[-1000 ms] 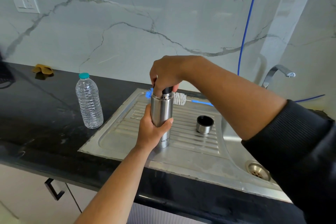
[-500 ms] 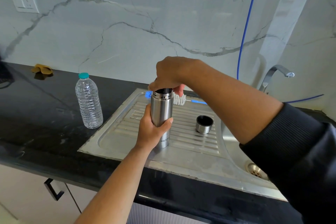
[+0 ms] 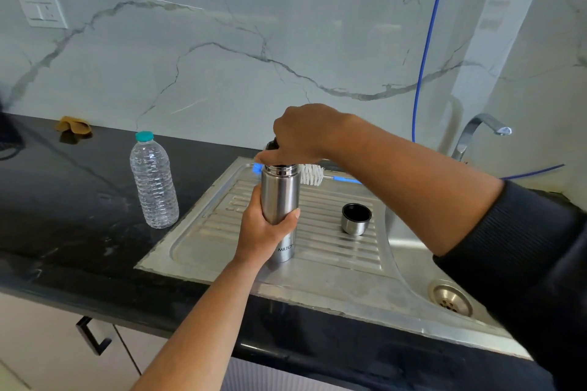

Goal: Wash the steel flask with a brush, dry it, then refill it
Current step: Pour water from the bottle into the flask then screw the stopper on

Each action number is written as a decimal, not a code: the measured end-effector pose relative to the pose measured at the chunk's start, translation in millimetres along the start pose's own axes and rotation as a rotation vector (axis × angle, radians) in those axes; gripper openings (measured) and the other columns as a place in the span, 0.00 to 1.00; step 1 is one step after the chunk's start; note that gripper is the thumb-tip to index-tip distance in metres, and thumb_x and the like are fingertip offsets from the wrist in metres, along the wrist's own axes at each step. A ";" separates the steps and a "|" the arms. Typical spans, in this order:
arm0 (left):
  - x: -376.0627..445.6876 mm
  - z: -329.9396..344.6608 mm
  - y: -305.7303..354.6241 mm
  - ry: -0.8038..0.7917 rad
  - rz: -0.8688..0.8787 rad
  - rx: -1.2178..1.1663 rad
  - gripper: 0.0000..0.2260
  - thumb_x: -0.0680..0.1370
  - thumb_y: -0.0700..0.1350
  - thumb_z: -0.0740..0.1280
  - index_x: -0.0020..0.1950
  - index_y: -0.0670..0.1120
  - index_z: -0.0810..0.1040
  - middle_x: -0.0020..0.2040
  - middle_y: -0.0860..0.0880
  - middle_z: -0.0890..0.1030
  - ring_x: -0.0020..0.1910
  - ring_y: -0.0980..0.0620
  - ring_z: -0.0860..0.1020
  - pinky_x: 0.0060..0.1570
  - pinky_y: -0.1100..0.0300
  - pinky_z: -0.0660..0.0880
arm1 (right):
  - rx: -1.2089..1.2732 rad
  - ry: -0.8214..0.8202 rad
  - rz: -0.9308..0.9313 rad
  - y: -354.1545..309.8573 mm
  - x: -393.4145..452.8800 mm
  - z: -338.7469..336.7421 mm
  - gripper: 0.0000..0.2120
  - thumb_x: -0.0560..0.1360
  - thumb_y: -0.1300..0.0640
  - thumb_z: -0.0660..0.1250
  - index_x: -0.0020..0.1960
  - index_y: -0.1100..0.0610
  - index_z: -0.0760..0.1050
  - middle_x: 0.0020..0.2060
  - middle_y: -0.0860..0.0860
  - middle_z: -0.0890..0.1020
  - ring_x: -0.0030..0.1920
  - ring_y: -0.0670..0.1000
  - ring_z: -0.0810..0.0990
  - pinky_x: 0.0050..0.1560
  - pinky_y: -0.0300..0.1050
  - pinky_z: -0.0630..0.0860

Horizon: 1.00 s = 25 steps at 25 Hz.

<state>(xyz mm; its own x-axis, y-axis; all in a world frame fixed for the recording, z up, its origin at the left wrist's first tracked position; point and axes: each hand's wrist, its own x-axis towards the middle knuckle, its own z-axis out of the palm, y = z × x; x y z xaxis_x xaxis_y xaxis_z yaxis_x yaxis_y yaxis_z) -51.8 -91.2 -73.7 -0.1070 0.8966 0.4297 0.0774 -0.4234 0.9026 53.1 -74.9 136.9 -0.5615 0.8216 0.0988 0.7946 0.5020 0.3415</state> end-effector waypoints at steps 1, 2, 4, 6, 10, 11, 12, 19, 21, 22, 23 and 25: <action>-0.1 -0.7 0.1 -0.004 -0.005 -0.004 0.24 0.73 0.43 0.78 0.64 0.57 0.73 0.50 0.51 0.82 0.47 0.55 0.83 0.42 0.65 0.81 | -0.021 0.002 -0.072 2.8 0.4 1.5 0.27 0.80 0.31 0.55 0.45 0.56 0.70 0.36 0.49 0.72 0.34 0.49 0.71 0.32 0.44 0.62; 0.0 -1.3 -0.2 -0.009 -0.007 -0.006 0.24 0.72 0.44 0.78 0.64 0.58 0.73 0.49 0.53 0.82 0.47 0.55 0.83 0.42 0.64 0.81 | -0.016 0.007 -0.163 6.6 1.5 4.2 0.25 0.81 0.32 0.54 0.50 0.55 0.70 0.36 0.49 0.72 0.35 0.50 0.72 0.32 0.43 0.61; 0.4 -1.0 0.0 -0.008 -0.001 -0.001 0.25 0.72 0.43 0.79 0.64 0.58 0.73 0.48 0.53 0.82 0.47 0.55 0.83 0.41 0.63 0.81 | -0.014 0.067 -0.319 12.2 3.7 11.8 0.23 0.83 0.35 0.53 0.55 0.55 0.71 0.36 0.50 0.74 0.36 0.53 0.74 0.31 0.42 0.60; -0.7 1.7 0.4 0.019 -0.001 0.028 0.26 0.72 0.41 0.80 0.63 0.56 0.73 0.49 0.52 0.82 0.46 0.56 0.83 0.40 0.64 0.81 | -0.086 0.189 -0.314 9.0 5.6 20.0 0.23 0.84 0.37 0.51 0.50 0.56 0.71 0.32 0.50 0.72 0.32 0.53 0.72 0.29 0.42 0.58; 0.3 3.6 1.7 0.053 -0.031 0.041 0.26 0.71 0.40 0.80 0.61 0.58 0.72 0.48 0.54 0.82 0.45 0.60 0.82 0.38 0.68 0.79 | -0.176 0.184 0.093 -20.5 15.7 28.4 0.22 0.84 0.47 0.52 0.39 0.57 0.72 0.34 0.51 0.74 0.31 0.50 0.70 0.29 0.42 0.61; 1.3 2.4 1.8 0.047 -0.034 0.042 0.26 0.71 0.40 0.80 0.60 0.60 0.72 0.48 0.54 0.82 0.45 0.60 0.82 0.39 0.67 0.79 | -0.171 0.131 0.149 -26.7 19.5 26.4 0.20 0.84 0.49 0.53 0.41 0.57 0.74 0.35 0.51 0.75 0.32 0.50 0.71 0.30 0.42 0.63; 2.0 1.6 1.5 0.039 -0.037 0.045 0.26 0.71 0.40 0.80 0.59 0.61 0.73 0.48 0.55 0.82 0.46 0.61 0.82 0.39 0.67 0.79 | -0.144 0.077 0.159 -29.5 21.8 22.2 0.20 0.84 0.47 0.53 0.44 0.58 0.75 0.35 0.51 0.74 0.34 0.50 0.72 0.31 0.43 0.64; 2.7 -2.2 -1.4 0.003 -0.026 0.037 0.26 0.70 0.44 0.80 0.61 0.63 0.73 0.48 0.55 0.82 0.47 0.57 0.83 0.40 0.65 0.80 | -0.171 0.032 -0.372 14.7 16.7 7.3 0.23 0.80 0.32 0.55 0.53 0.53 0.66 0.39 0.51 0.75 0.36 0.53 0.74 0.35 0.46 0.67; 2.6 -1.7 -1.0 -0.001 -0.016 0.044 0.26 0.70 0.45 0.80 0.60 0.65 0.73 0.48 0.57 0.81 0.47 0.56 0.82 0.41 0.64 0.81 | -0.206 0.162 -0.511 24.0 19.8 19.0 0.24 0.82 0.35 0.52 0.55 0.55 0.70 0.41 0.53 0.79 0.36 0.56 0.74 0.36 0.46 0.67; 2.0 -0.9 -0.3 0.002 -0.014 0.051 0.26 0.70 0.44 0.80 0.60 0.64 0.73 0.48 0.59 0.81 0.47 0.57 0.82 0.41 0.64 0.81 | -0.228 0.219 -0.523 25.3 21.0 24.1 0.24 0.83 0.36 0.51 0.55 0.56 0.71 0.40 0.54 0.80 0.35 0.57 0.74 0.35 0.45 0.65; 1.5 0.4 0.1 0.010 -0.014 0.056 0.26 0.71 0.43 0.80 0.60 0.64 0.73 0.48 0.59 0.81 0.47 0.57 0.82 0.40 0.64 0.81 | -0.254 0.274 -0.494 23.6 20.9 27.4 0.24 0.83 0.37 0.49 0.53 0.56 0.72 0.37 0.54 0.79 0.33 0.56 0.72 0.33 0.44 0.62; 0.9 2.3 0.5 0.038 -0.026 0.057 0.26 0.71 0.41 0.80 0.60 0.61 0.74 0.47 0.56 0.82 0.46 0.57 0.83 0.40 0.65 0.80 | -0.282 0.338 -0.362 13.8 18.1 29.5 0.24 0.83 0.39 0.49 0.47 0.56 0.72 0.30 0.52 0.72 0.28 0.53 0.67 0.32 0.43 0.59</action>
<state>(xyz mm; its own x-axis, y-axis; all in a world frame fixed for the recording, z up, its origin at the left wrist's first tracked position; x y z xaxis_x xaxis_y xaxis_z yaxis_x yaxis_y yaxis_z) -49.6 -90.3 -73.0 -0.1467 0.9012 0.4078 0.1302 -0.3911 0.9111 60.7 -45.1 115.8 -0.8663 0.4549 0.2065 0.4710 0.6059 0.6412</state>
